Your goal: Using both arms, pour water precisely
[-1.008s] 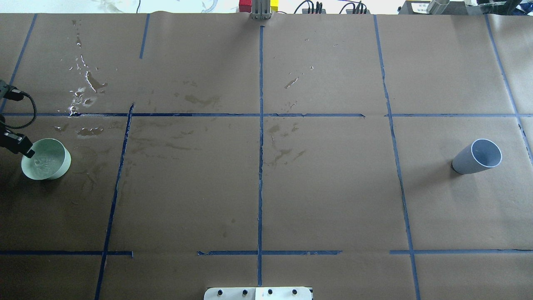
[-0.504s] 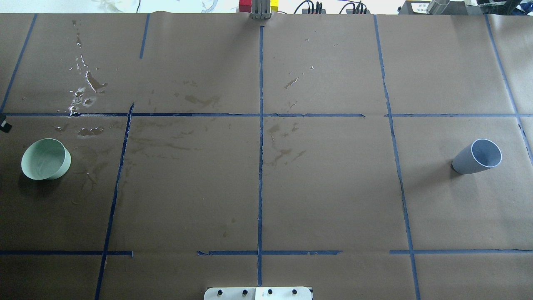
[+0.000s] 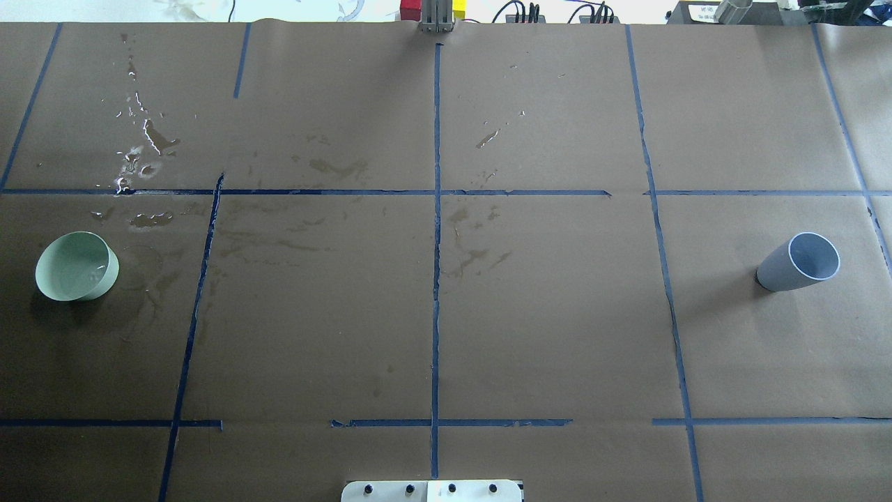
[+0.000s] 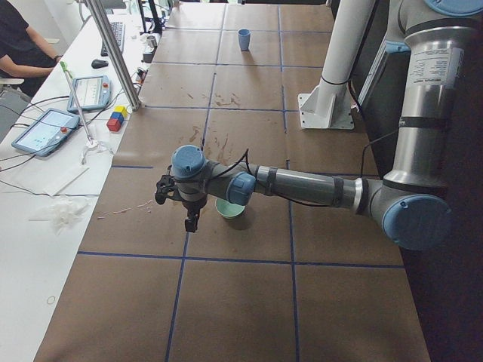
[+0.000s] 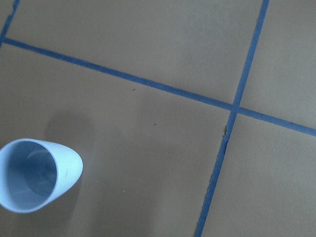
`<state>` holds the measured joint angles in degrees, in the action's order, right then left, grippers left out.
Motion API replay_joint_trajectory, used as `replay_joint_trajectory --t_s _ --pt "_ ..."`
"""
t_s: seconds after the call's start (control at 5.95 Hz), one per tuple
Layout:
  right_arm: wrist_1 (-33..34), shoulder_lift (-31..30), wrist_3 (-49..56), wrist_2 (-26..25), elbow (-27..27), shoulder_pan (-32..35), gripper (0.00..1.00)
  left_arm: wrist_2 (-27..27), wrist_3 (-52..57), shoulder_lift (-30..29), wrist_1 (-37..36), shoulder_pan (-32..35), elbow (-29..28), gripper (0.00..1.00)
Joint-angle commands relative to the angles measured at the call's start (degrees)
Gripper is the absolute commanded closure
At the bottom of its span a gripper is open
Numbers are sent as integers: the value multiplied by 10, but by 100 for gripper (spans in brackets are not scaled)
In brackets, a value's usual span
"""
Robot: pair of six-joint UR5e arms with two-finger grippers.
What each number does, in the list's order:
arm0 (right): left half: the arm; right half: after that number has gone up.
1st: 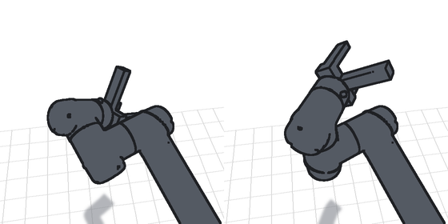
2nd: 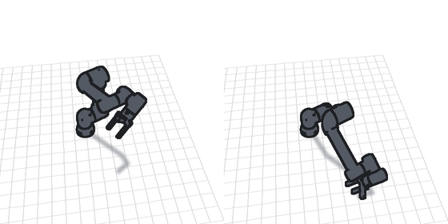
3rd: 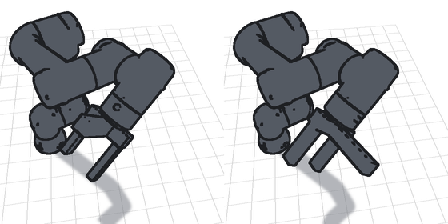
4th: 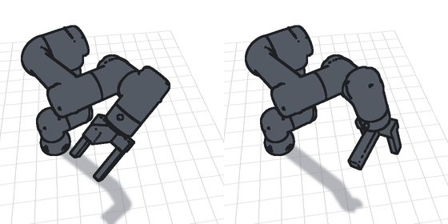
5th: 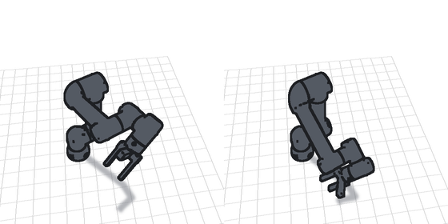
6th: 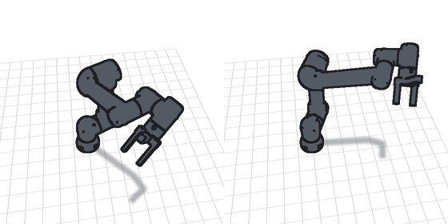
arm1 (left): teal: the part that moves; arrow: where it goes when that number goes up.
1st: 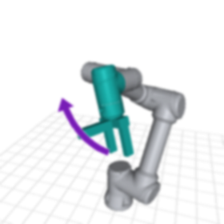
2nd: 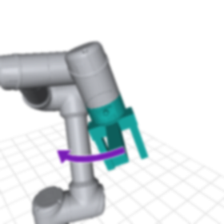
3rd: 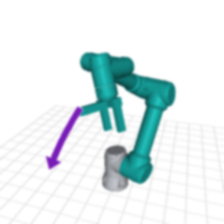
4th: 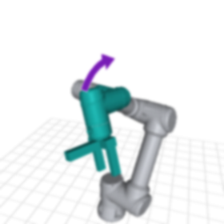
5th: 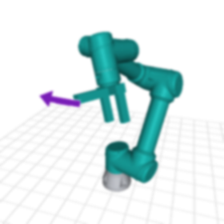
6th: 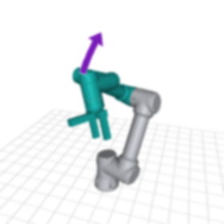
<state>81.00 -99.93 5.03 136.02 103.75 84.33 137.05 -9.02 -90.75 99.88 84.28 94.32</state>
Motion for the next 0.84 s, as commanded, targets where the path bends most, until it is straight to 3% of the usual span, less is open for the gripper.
replay_joint_trajectory --t_s 0.0,0.67 --pt "140 21 113 -3 4 4 0 -1 41 25 -39 19 3 0" --pt "137 9 120 -25 -11 10 0 -4 93 35 -67 23 27 0"
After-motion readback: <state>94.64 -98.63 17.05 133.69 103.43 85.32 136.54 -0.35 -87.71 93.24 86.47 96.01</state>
